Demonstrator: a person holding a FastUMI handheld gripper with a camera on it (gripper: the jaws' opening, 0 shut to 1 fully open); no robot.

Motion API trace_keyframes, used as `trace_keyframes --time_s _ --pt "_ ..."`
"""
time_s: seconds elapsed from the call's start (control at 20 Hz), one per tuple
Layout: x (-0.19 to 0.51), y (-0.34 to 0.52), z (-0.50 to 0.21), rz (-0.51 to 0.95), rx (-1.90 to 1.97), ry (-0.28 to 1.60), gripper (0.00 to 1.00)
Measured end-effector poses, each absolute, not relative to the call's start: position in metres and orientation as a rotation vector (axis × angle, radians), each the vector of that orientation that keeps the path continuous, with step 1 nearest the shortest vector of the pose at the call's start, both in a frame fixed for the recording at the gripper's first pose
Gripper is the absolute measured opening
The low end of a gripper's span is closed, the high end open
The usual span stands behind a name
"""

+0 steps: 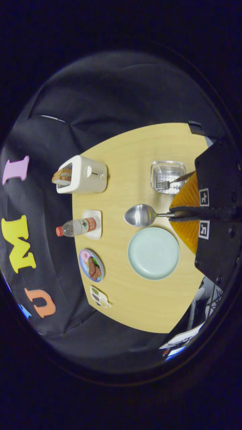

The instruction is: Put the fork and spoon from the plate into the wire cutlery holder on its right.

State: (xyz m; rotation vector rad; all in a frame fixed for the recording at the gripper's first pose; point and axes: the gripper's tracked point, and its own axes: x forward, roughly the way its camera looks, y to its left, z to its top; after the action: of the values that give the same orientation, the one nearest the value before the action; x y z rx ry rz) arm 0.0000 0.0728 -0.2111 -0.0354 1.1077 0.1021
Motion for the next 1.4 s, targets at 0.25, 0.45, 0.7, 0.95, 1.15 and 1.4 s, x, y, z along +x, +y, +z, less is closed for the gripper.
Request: trace_keyframes --time_s 0.25,0.45,0.7,0.95,1.15,1.4 --pt "-0.004 0.014 -0.2 0.089 -0.011 1.182 0.0" --pt "-0.009 -0.002 -0.214 0.108 0.027 1.257 0.01" --pt "-0.016 -0.003 -0.236 0.104 0.128 1.348 0.01" --pt "-0.015 -0.002 -0.251 0.066 0.206 1.399 0.04" --pt "-0.013 -0.002 -0.257 0.051 0.232 1.396 0.07" --pt "-0.007 0.004 -0.257 0.056 0.24 1.362 0.07"
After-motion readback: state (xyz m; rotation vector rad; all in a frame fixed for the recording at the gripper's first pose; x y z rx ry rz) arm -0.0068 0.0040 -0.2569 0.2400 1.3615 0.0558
